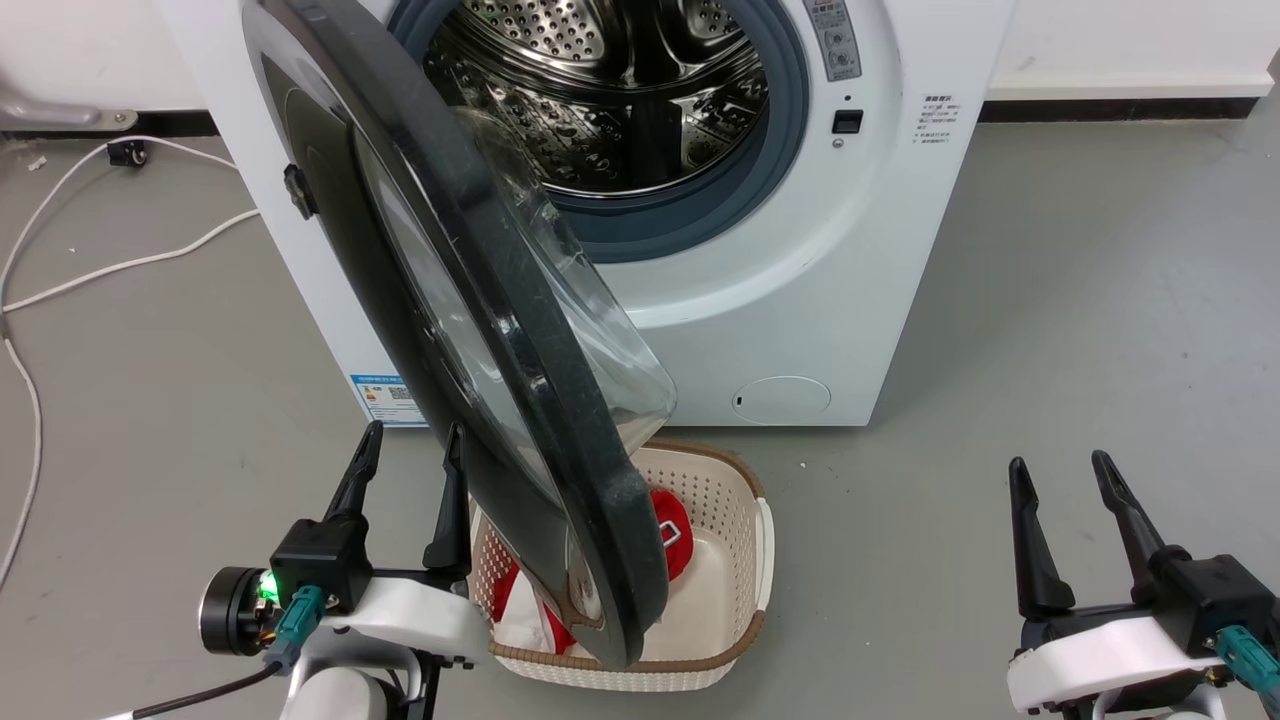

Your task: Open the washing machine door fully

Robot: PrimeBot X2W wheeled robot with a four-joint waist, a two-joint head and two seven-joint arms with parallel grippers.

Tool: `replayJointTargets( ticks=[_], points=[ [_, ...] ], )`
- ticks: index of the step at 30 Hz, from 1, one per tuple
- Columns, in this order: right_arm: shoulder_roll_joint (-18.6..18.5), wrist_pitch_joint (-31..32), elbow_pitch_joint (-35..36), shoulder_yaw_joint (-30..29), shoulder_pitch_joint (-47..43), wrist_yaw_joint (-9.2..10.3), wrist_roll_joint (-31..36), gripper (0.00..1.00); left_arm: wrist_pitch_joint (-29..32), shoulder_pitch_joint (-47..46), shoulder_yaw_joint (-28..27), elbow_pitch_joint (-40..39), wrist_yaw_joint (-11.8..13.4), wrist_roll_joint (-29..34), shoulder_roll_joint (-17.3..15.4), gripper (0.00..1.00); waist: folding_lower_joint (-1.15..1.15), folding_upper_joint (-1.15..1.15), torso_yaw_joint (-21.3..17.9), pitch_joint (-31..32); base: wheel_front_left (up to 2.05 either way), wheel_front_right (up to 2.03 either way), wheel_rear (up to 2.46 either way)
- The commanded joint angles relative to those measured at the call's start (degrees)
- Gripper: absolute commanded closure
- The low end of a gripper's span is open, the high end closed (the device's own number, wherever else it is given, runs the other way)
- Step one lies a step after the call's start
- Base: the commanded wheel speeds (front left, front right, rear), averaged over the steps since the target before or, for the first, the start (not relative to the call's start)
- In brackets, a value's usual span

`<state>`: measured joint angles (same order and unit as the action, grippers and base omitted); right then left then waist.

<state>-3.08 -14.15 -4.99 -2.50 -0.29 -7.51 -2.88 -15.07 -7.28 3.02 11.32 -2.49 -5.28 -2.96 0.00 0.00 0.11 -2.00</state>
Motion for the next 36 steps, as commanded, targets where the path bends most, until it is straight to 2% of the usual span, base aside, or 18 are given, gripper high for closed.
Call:
replayJointTargets(
  ticks=[1, 15, 16, 17, 27, 36],
  points=[
    [0.3, -0.4, -0.2, -0.1, 0.1, 0.04, -0.1, 0.0, -0.1, 0.6, -0.1, -0.1, -0.1, 0.1, 0.1, 0.0, 0.0, 0.0, -0.1, -0.1, 0.0, 0.0, 0.0],
    [0.3, -0.6, -0.2, -0.3, 0.9, 0.04, -0.7, 0.0, -0.1, 0.2, -0.3, 0.0, -0.2, 0.0, 0.1, 0.0, 0.0, 0.0, 0.0, -0.6, 0.0, 0.0, 0.0],
    [0.3, -0.7, -0.2, -0.2, 1.0, 0.04, -0.7, 0.0, -0.1, 0.1, -0.3, 0.1, -0.3, 0.0, 0.1, 0.56, 0.0, 0.0, 0.0, -0.6, 0.0, 0.0, 0.0],
    [0.3, -0.7, -0.1, -0.2, 1.0, 0.04, -0.7, 0.0, -0.1, 0.1, -0.3, 0.0, -0.3, -0.1, 0.1, 1.0, 0.0, 0.0, 0.0, -0.7, 0.0, 0.0, 0.0],
    [0.3, -0.8, -0.1, -0.2, 1.0, 0.04, -0.9, 0.0, -0.1, -0.7, -1.0, -3.7, 0.2, -0.2, 0.1, 1.0, 0.0, 0.0, 0.1, -0.9, 0.0, 0.0, 0.0],
    [0.3, -0.8, -0.3, -0.5, 1.4, 0.04, -1.0, 0.0, -0.1, -2.9, -1.2, -15.7, 0.7, 1.2, 0.1, 1.0, 0.0, 0.0, 0.4, -1.1, 0.0, 0.0, 0.0]
  ],
)
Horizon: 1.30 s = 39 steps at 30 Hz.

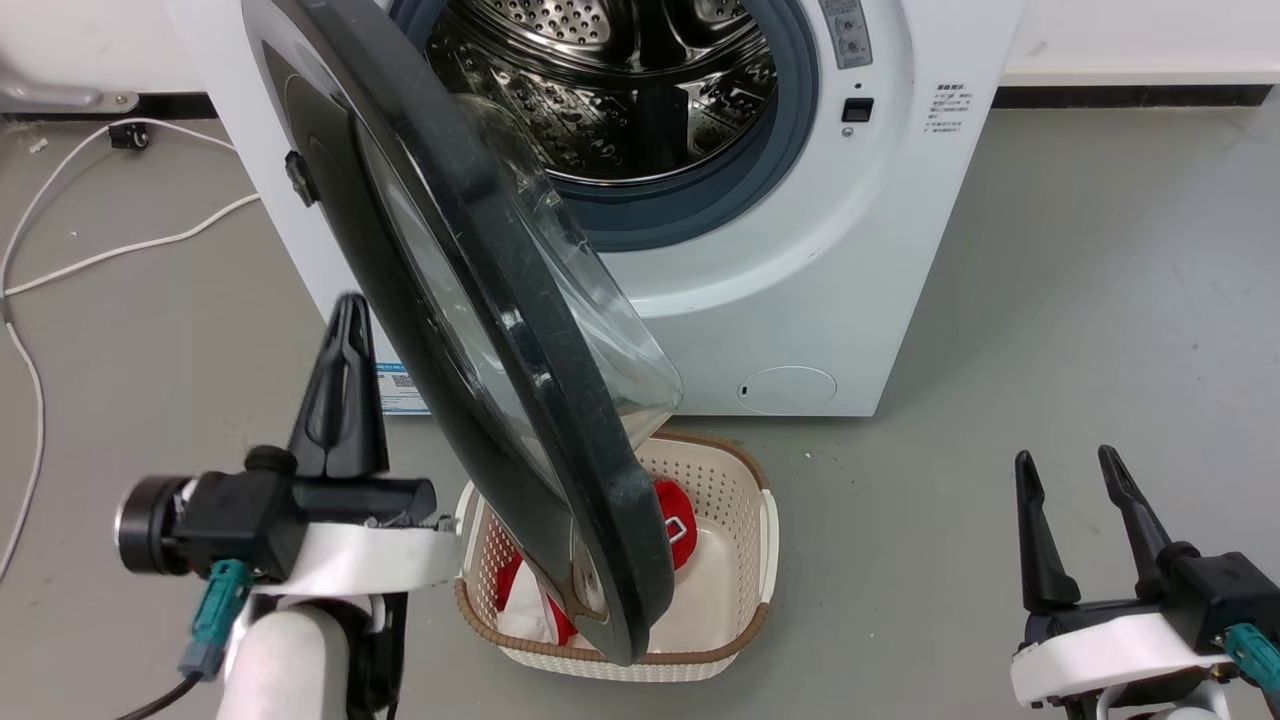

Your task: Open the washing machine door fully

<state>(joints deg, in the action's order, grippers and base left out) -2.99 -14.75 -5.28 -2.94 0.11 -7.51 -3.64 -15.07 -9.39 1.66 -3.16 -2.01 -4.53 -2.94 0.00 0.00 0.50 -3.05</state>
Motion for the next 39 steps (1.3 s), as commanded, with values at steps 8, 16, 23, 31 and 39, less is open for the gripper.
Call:
replayJointTargets(
  ticks=[8, 16, 23, 31, 39],
  points=[
    [0.2, -0.2, -0.4, 0.1, 1.2, 0.04, -0.8, 0.0, -0.1, -3.7, 2.3, -16.3, 0.9, 2.5, 0.1, 1.0, 0.0, 0.0, 0.0, -0.1, 0.0, 0.0, 0.0],
    [0.2, -0.3, -0.9, 0.0, 1.6, 0.04, -1.1, 0.0, -0.1, -4.4, 8.1, -26.5, 0.0, 4.1, 0.1, 1.0, 0.0, 0.0, -0.1, -0.2, 0.0, 0.0, 0.0],
    [0.2, -0.3, -1.6, 0.2, 1.6, 0.04, -1.5, 0.0, 1.5, -1.0, 19.6, -24.2, -3.2, 3.9, 0.1, 1.0, 0.0, 0.0, -0.2, -0.1, 0.0, 0.0, 0.0],
    [0.2, -0.3, -2.2, 0.3, 1.4, 0.04, -1.6, 0.0, 6.2, 3.5, 29.3, -18.6, -4.4, 2.6, -1.2, 1.0, 0.0, 0.0, -0.4, 0.3, 0.0, 0.0, 0.0],
    [0.2, 0.0, -2.6, 0.5, 0.8, 0.04, -1.6, 0.0, 10.1, 8.7, 31.7, -14.3, -4.5, 0.3, -2.9, 1.0, 0.0, 0.0, -0.3, 0.5, 0.0, 0.0, 0.0]
  ],
)
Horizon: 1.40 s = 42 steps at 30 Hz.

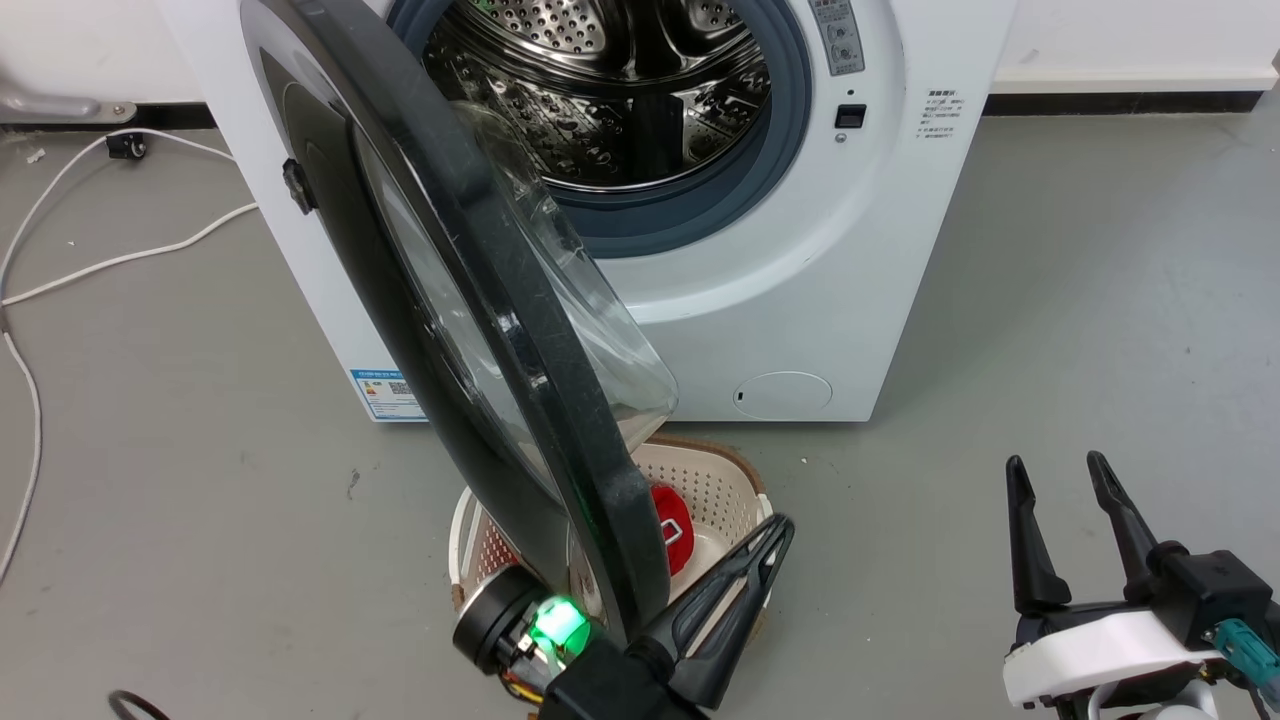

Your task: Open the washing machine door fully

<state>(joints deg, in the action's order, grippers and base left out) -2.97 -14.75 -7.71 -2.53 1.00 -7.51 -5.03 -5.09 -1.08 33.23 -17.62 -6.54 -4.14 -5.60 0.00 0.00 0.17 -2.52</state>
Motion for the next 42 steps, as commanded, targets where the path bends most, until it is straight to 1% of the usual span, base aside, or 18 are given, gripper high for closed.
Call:
replayJointTargets(
  ticks=[1, 5, 8, 19, 24, 35, 42],
  points=[
    [0.2, 0.0, -0.2, 0.1, -0.1, 0.04, -0.2, 0.0, 0.6, 1.1, 0.1, 0.8, 0.2, -0.5, -0.4, 1.0, 0.0, 0.0, 0.0, 0.0, 0.0, 0.0, 0.0],
    [0.2, 0.0, -0.1, -0.1, -0.3, 0.04, -0.3, 0.0, 1.3, 2.4, 0.2, 3.6, 0.5, -1.6, -0.4, 1.0, 0.0, 0.0, 0.2, -0.1, 0.0, 0.0, 0.0],
    [0.2, 0.1, -0.3, -0.1, -0.2, 0.04, -0.4, 0.0, 0.6, 1.8, 0.3, 5.9, 0.7, -1.9, -0.1, 1.0, 0.0, 0.0, 0.3, -0.3, 0.0, 0.0, 0.0],
    [0.2, 0.1, -0.9, 0.7, 0.6, 0.04, -0.8, 0.0, -4.2, -1.6, -1.1, 13.8, 3.2, -2.7, 1.3, 1.0, 0.0, 0.0, -0.7, -1.4, 0.0, 0.0, 0.0],
    [0.2, 0.0, -1.1, 1.2, 1.2, 0.04, -0.9, 0.0, -6.0, -3.6, -1.9, 17.1, 4.1, -4.1, 1.7, 1.0, 0.0, 0.0, -1.1, -1.8, 0.0, 0.0, 0.0],
    [0.2, -0.1, -1.4, 1.6, 1.7, 0.04, 0.1, 0.0, -8.4, -7.1, -4.1, 20.9, 6.8, -6.0, 1.9, 1.0, 0.0, 0.0, -1.4, -2.4, 0.0, 0.0, 0.0],
    [0.2, -0.2, -1.4, 1.8, 1.9, 0.04, 0.4, 0.0, -8.8, -5.9, -4.8, 21.6, 8.0, -6.0, 1.1, 1.0, 0.0, 0.0, -1.2, -2.3, 0.0, 0.0, 0.0]
  ],
)
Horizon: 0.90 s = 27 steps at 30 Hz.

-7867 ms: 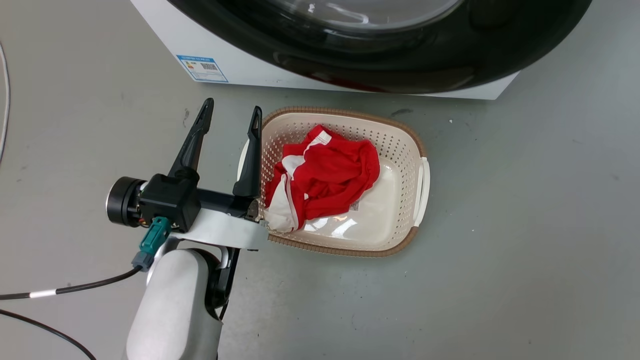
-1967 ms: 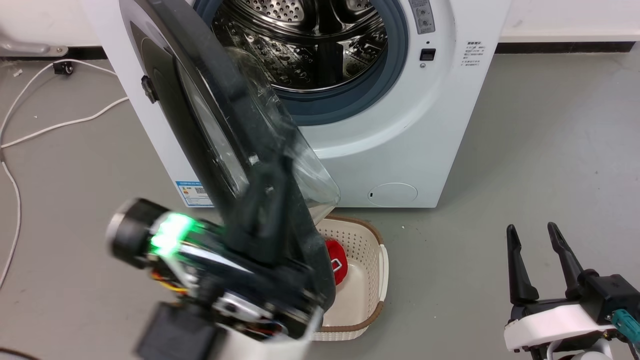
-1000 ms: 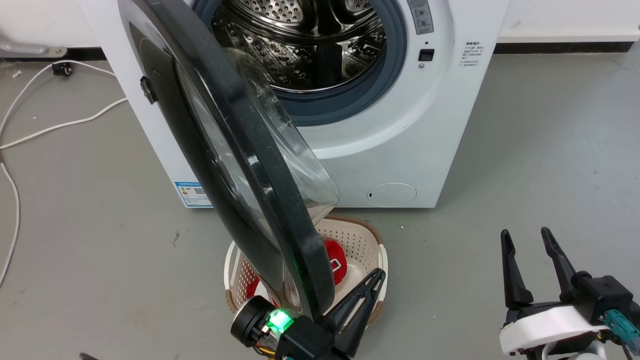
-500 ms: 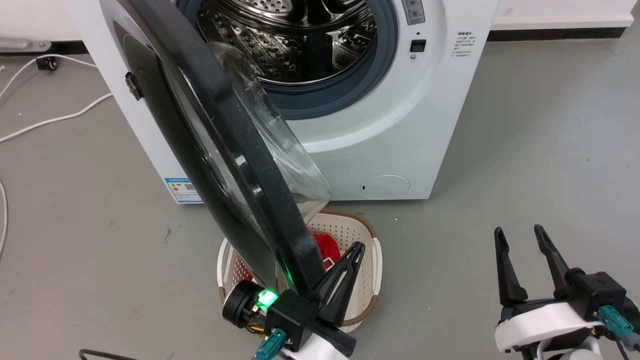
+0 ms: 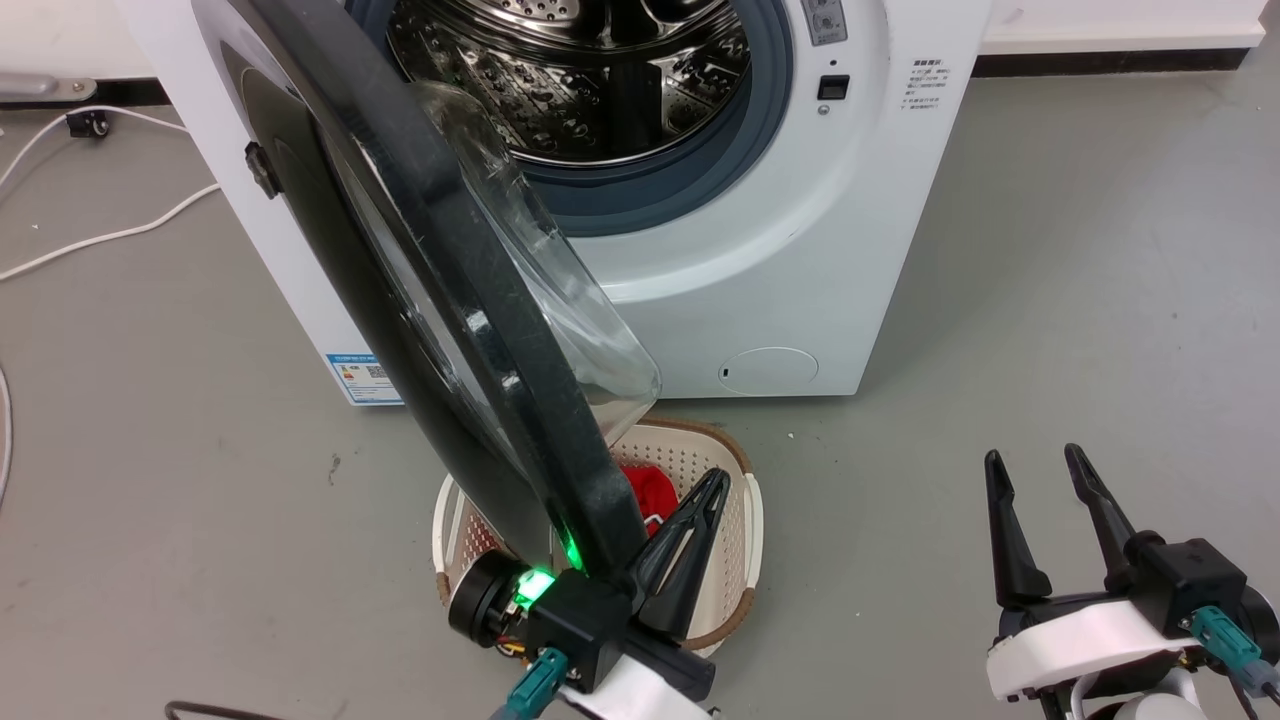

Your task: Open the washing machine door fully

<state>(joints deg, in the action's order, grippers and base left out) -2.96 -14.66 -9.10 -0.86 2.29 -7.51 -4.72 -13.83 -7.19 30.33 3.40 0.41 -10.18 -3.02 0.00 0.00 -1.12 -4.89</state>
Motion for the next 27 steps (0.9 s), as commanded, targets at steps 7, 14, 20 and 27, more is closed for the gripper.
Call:
replayJointTargets(
  ticks=[7, 14, 20, 27],
  points=[
    [0.2, -0.3, -0.3, -0.1, 0.3, 0.04, 0.0, 0.0, 0.3, 4.3, -2.9, -2.0, 3.2, -0.4, -3.1, 1.0, 0.0, 0.0, 0.9, 0.6, 0.0, 0.0, 0.0],
    [0.2, -0.3, 0.0, 0.1, 0.8, 0.04, 0.4, 0.0, 1.5, 9.0, -4.6, -7.3, 6.4, -1.1, -4.1, 1.0, 0.0, 0.0, 2.6, 0.8, 0.0, 0.0, 0.0],
    [0.2, -0.2, 0.4, -0.6, -0.1, 0.04, 0.8, 0.0, 2.5, 11.8, -5.7, -11.1, 8.8, -1.7, -4.3, 1.0, 0.0, 0.0, 5.6, 0.7, 0.0, 0.0, 0.0],
    [0.2, 0.3, 1.2, -1.1, -0.4, 0.04, 1.4, 0.0, 3.0, 15.0, -7.3, -13.7, 11.3, -2.3, -4.9, 1.0, 0.0, 0.0, 9.1, 0.3, 0.0, 0.0, 0.0]
  ],
)
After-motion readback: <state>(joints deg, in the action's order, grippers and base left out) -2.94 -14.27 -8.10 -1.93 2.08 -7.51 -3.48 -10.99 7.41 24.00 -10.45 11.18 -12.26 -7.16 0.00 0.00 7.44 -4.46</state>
